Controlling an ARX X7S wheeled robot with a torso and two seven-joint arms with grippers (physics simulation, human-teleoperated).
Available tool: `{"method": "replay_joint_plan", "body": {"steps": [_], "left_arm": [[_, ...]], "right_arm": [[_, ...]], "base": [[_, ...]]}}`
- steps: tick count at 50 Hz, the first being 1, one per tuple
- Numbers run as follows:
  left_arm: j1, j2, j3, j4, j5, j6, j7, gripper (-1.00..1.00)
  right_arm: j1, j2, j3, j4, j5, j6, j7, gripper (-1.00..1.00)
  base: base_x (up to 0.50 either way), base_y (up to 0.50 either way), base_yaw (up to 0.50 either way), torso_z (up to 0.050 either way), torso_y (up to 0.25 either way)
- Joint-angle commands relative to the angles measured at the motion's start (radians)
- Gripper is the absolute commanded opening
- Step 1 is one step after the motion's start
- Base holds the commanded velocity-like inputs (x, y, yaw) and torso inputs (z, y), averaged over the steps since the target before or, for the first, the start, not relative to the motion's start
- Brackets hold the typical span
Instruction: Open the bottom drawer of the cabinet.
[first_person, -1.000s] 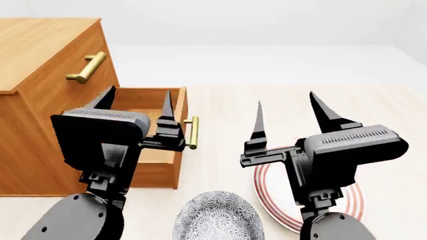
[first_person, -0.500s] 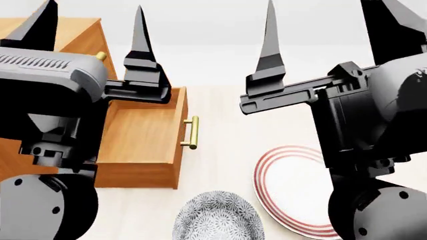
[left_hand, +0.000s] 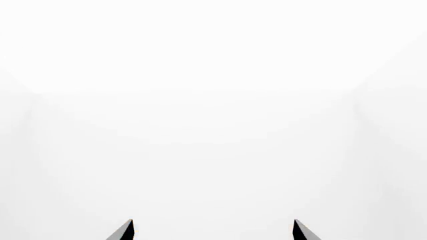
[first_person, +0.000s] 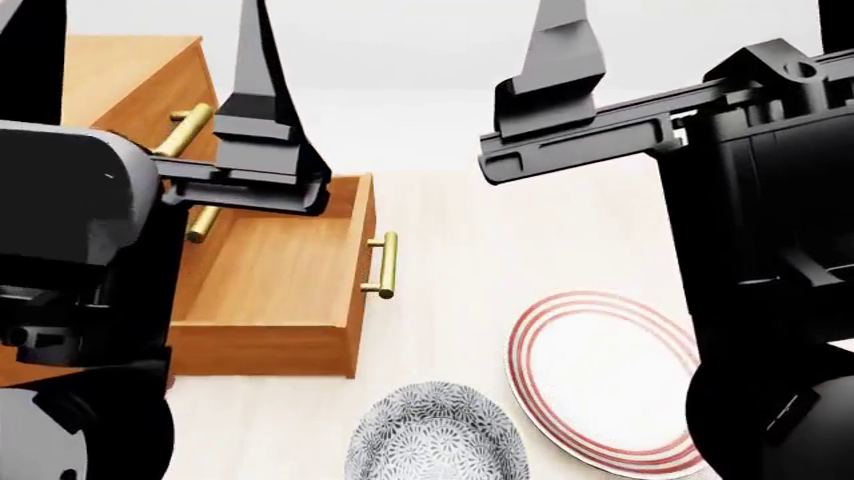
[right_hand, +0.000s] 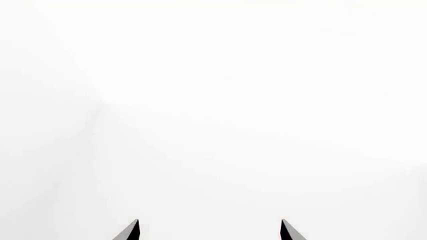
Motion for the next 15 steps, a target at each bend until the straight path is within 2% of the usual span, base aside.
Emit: {"method": "replay_joint_plan", "body": {"steps": [1,15], "left_arm": [[0.005,-0.049,0.016,0.015,-0.059,0.040,-0.057,1.00],[-0.005,-0.070,0.058,-0.014,-0.070,0.080,-0.084,1.00]], "right_arm": [[0.034,0.010,-0.016,0.003,0.023,-0.017,0.024,1.00],[-0.008,0.032,-0.045,0.035,-0.014,-0.089,0.000,1.00]], "base": [[0.00,0.00,0.00,0.000,0.000],[0.00,0.00,0.00,0.000,0.000]]}}
